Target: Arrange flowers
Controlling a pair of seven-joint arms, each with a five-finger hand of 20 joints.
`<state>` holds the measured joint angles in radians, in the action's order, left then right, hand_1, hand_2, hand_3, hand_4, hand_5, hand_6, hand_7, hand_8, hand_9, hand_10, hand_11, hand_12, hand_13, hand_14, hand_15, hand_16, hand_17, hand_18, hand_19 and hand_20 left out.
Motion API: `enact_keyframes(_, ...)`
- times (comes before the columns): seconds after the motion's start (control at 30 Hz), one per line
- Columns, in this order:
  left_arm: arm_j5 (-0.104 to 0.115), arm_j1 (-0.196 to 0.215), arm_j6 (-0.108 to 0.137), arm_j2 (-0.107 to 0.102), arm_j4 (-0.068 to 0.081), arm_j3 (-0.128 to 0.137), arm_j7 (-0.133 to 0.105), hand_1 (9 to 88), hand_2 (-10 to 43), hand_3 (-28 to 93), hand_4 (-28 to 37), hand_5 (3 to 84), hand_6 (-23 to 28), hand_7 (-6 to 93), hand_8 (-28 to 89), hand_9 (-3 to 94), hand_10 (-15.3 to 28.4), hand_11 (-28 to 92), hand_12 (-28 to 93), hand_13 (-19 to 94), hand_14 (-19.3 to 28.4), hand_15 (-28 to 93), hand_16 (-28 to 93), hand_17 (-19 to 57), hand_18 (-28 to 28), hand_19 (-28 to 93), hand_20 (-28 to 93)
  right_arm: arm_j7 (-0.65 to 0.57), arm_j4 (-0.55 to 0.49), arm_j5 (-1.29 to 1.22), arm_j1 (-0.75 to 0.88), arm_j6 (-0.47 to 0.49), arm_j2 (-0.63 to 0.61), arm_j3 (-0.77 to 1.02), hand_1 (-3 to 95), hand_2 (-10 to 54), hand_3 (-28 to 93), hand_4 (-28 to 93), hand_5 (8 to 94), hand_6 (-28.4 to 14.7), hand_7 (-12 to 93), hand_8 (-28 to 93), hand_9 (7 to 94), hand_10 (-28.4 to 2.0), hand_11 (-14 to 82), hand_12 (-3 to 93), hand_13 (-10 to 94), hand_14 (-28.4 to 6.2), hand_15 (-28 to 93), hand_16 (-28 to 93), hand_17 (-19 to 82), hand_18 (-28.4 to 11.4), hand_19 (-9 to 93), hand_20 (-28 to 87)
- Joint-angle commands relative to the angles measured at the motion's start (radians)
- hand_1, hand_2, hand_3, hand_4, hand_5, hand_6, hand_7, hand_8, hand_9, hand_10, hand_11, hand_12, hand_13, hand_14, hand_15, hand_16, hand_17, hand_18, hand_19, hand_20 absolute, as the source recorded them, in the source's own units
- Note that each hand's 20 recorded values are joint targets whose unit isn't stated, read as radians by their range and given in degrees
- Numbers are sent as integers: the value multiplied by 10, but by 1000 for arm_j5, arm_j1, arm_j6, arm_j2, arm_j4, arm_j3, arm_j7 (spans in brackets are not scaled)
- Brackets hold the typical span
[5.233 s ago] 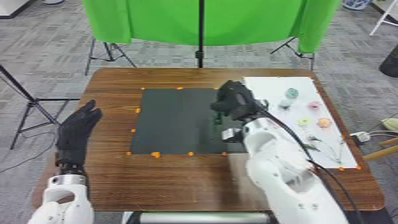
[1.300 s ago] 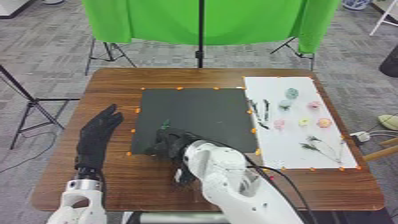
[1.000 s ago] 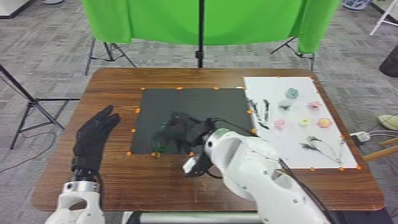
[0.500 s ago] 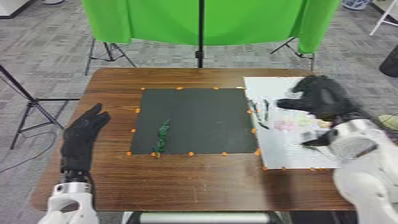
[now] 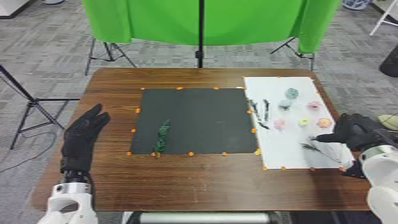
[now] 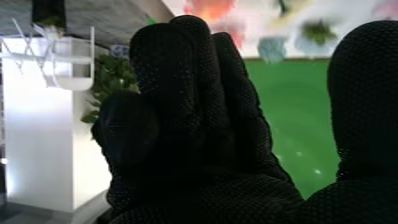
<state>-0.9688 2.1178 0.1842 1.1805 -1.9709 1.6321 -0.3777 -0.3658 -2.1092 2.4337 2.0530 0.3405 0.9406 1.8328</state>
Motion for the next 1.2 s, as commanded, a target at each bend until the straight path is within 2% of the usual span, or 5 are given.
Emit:
enact_keyframes(0.03, -2, 7, 0, 1, 4, -3, 11, 244, -73, 689, -192, 467, 23, 111, -59, 447, 130, 146, 122, 357, 155, 102, 30, 89, 113, 31, 218, -18, 55, 24, 32, -38, 10, -30, 376, -95, 555, -219, 658, -50, 151, -46, 729, -146, 218, 240, 789, -72, 566, 291, 562, -123, 914, 455)
enact_keyframes(0.3, 4, 14, 2, 3, 3, -6, 5, 245, -70, 687, -192, 467, 22, 112, -59, 447, 129, 146, 122, 357, 156, 102, 31, 89, 113, 31, 218, 28, 139, 71, 39, -231, 16, -69, 517, -95, 517, -224, 721, -17, 193, 53, 816, -117, 244, 234, 863, -43, 555, 303, 602, -102, 930, 451)
enact_keyframes(0.43, 15, 18, 8, 5, 1, -3, 4, 246, -68, 686, -192, 468, 24, 111, -59, 448, 130, 148, 122, 358, 156, 102, 31, 88, 113, 31, 218, 49, 151, 58, 56, -340, 28, -68, 846, -95, -231, 310, 780, 1, 211, 157, 894, -88, 186, 352, 908, -26, 541, 317, 636, -93, 932, 473)
enact_keyframes(0.6, 7, 11, -1, 3, 4, -6, 5, 245, -67, 686, -192, 469, 22, 112, -59, 450, 131, 151, 122, 359, 155, 103, 31, 88, 113, 32, 218, 43, 83, 1, 61, -415, 33, -64, 669, -95, 401, -143, 808, 12, 247, 156, 918, -84, 222, 361, 933, -18, 539, 325, 659, -89, 932, 495)
enact_keyframes(1.2, 4, 10, -5, 2, 2, -3, 14, 242, -70, 689, -191, 469, 24, 111, -59, 448, 131, 149, 121, 358, 155, 102, 30, 88, 113, 31, 218, -24, 9, -141, -404, -326, 197, -598, 651, -95, 472, -162, 819, 3, 249, 169, 925, -86, 259, 352, 937, -12, 551, 321, 674, -82, 932, 504)
